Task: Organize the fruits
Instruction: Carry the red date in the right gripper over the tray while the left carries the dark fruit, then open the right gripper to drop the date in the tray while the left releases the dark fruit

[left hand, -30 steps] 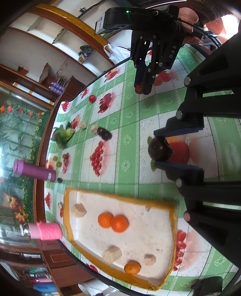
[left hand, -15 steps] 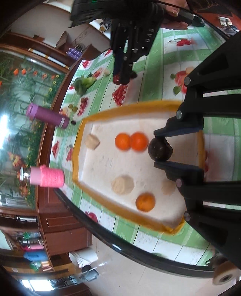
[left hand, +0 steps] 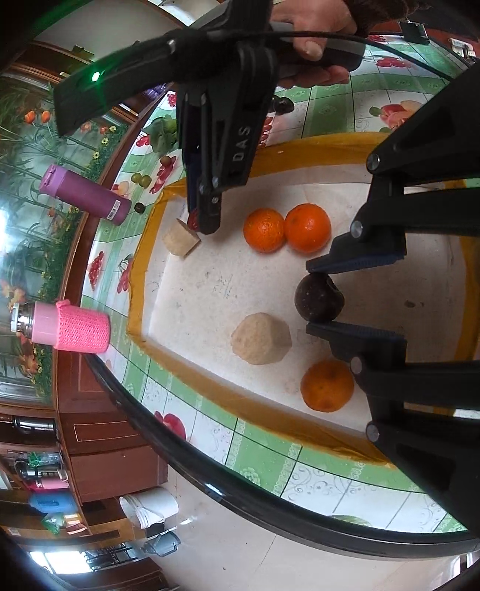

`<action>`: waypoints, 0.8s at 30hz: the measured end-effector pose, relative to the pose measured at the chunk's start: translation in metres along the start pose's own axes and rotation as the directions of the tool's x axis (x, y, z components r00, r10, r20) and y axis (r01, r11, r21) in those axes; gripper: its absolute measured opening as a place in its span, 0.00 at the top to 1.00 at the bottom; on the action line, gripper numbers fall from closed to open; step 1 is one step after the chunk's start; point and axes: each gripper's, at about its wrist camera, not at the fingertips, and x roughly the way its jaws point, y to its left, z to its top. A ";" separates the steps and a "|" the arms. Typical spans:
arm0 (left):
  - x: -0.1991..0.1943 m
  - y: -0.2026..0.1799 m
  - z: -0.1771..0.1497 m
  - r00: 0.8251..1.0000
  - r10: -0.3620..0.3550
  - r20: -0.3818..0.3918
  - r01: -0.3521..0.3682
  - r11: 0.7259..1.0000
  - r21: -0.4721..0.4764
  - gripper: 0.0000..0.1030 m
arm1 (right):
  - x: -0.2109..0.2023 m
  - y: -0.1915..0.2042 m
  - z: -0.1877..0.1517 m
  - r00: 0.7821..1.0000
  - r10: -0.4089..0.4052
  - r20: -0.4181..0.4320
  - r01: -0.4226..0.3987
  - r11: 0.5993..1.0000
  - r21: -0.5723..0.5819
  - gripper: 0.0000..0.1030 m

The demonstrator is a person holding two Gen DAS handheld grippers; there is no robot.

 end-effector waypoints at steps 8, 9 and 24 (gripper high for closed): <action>0.012 0.001 0.001 1.000 0.012 -0.023 -0.012 1.000 0.002 0.72 | 0.024 -0.005 0.002 0.999 -0.006 -0.050 0.005 1.000 -0.013 0.80; 0.014 0.001 0.001 1.000 0.013 -0.027 -0.013 1.000 0.000 0.72 | 0.026 -0.005 0.001 0.998 -0.006 -0.055 0.006 1.000 -0.013 0.80; 0.002 -0.008 -0.005 0.997 0.079 -0.005 -0.079 0.997 -0.002 0.41 | -0.013 0.010 -0.018 0.997 -0.072 0.008 0.073 0.995 -0.062 0.70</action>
